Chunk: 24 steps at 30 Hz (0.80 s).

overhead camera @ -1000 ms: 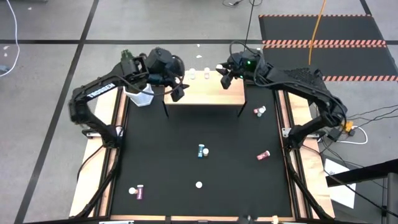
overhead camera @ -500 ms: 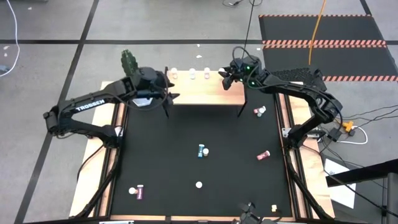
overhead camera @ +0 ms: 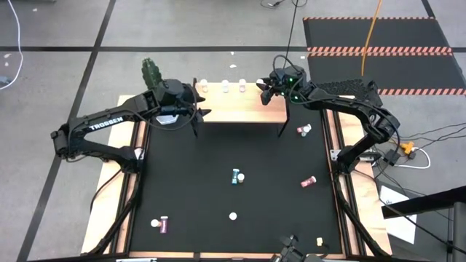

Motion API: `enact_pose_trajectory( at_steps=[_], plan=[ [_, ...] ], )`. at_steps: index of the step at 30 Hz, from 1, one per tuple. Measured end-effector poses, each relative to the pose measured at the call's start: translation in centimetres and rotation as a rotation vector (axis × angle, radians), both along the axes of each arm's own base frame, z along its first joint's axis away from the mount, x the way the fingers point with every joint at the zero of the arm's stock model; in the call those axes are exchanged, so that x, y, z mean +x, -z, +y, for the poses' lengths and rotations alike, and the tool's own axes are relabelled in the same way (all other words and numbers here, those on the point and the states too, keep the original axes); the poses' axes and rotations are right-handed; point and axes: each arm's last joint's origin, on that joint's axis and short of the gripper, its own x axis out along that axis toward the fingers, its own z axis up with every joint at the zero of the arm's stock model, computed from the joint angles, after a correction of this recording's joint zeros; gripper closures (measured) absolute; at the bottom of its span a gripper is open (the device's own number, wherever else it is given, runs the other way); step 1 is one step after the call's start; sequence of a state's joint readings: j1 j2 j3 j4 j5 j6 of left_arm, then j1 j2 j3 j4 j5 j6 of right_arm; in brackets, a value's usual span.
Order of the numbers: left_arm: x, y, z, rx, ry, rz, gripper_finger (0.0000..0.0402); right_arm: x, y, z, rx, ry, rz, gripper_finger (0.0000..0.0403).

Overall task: Pick and place medicine bottles onto shelf by color
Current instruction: Put the bottom right yellow pill bottle on the shelf, then put the bottom orange pill bottle aligned with the other orange pill bottle on the shelf

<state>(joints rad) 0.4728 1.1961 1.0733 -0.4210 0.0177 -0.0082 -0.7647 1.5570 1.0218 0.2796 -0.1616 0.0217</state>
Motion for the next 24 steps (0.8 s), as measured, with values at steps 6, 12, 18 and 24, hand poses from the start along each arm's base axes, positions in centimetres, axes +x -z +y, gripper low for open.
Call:
enact_pose_trajectory(
  at_steps=[6, 12, 18, 24],
  plan=[
    [0.0, -0.1, 0.0, -0.026, -0.022, -0.020, 0.0132, 0.0, 0.1, 0.0, 0.021, 0.008, -0.007, 0.0275],
    [0.0, -0.1, 0.0, -0.028, -0.025, -0.021, 0.0132, 0.0, 0.0, 0.0, 0.038, 0.016, -0.020, 0.0237],
    [-0.6, -1.0, -0.1, -0.023, -0.091, -0.009, 0.0132, -0.3, -0.8, 0.3, 0.052, 0.029, -0.060, 0.0196],
    [-3.2, -5.8, -1.4, 0.011, -0.073, -0.012, 0.0133, -1.7, -4.9, 2.6, -0.023, 0.110, -0.136, 0.0180]
  ],
)
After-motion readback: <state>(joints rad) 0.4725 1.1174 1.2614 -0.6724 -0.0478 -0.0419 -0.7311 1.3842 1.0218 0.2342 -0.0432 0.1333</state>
